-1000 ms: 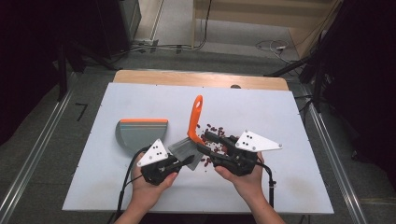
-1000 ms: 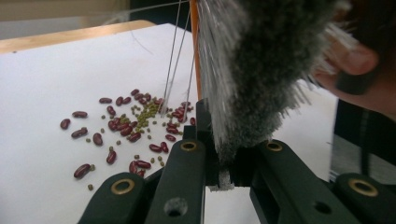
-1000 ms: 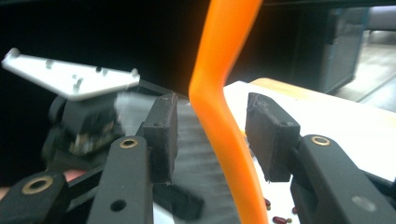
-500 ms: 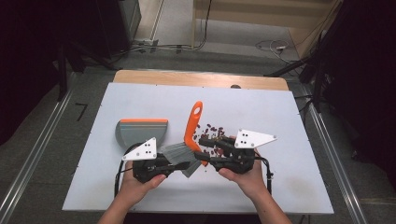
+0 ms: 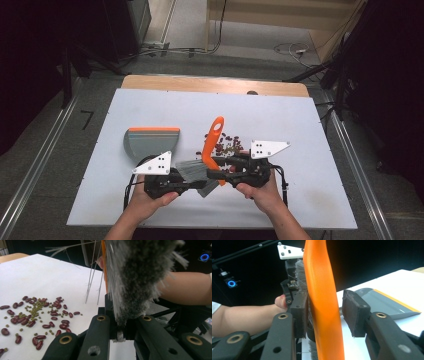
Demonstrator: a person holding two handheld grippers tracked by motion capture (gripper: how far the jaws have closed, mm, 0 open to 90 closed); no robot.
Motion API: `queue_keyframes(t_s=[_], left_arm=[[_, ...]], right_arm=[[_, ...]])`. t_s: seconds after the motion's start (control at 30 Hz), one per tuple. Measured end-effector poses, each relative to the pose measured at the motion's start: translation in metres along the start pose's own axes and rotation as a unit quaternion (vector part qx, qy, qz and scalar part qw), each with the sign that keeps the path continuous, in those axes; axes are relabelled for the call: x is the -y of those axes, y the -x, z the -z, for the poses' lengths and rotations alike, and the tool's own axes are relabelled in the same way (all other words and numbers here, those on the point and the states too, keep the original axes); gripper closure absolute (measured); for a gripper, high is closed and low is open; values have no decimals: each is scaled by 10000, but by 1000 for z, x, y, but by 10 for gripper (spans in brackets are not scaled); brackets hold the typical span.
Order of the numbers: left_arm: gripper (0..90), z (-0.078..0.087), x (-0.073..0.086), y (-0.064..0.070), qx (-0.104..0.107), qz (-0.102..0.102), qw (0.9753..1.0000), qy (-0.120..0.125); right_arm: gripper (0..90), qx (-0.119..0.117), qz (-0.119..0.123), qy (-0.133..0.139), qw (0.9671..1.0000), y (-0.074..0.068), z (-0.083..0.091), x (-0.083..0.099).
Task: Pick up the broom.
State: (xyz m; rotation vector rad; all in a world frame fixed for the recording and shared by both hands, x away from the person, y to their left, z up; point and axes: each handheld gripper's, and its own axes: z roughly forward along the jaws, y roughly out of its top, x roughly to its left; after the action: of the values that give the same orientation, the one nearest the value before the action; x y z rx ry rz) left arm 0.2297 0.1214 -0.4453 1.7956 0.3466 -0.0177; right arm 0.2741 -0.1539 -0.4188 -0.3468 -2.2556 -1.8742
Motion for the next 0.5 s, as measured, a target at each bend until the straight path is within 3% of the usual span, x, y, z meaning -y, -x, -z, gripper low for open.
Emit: queue_keyframes(t_s=[0.13,0.33,0.37,0.43,0.5], left_arm=[[855,-2,1,1,58,-13,10000,-8],[851,-3,1,0,124,-7,9999,-6],[824,-3,2,0,20,43,10000,64],[746,-2,2,0,-73,71,9999,122],[633,0,2,0,-266,148,9993,221]], right_arm=[[630,-133,14,-29,9999,-1,-2,1],[679,-107,130,-81,9998,-3,-1,2],[682,45,164,-121,9998,-6,-1,1],[683,108,170,-132,9997,-6,-1,0],[684,384,179,-220,9989,-7,-1,0]])
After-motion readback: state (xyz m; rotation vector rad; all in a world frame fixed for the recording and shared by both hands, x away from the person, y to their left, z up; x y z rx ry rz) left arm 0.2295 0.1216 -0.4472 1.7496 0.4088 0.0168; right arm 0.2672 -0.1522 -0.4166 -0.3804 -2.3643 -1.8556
